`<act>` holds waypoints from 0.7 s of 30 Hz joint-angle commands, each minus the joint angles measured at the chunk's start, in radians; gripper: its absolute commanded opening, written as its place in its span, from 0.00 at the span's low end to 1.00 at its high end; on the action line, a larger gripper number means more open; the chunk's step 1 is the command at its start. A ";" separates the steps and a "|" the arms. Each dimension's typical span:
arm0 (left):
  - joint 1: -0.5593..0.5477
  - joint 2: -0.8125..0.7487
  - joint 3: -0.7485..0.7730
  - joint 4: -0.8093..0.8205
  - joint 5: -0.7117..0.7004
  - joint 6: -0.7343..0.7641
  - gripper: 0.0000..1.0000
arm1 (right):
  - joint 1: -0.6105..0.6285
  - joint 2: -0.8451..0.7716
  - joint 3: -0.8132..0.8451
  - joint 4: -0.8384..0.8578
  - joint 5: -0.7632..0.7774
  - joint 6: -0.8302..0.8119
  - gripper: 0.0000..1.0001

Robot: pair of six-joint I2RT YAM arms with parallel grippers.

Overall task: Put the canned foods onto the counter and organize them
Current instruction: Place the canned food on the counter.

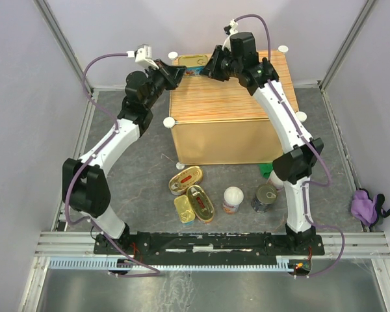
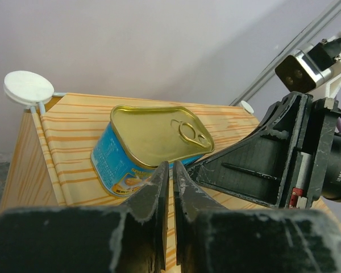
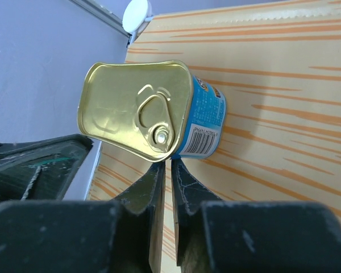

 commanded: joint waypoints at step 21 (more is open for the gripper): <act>-0.004 0.083 0.119 0.020 0.002 0.033 0.11 | -0.029 0.063 0.126 0.040 -0.038 0.000 0.16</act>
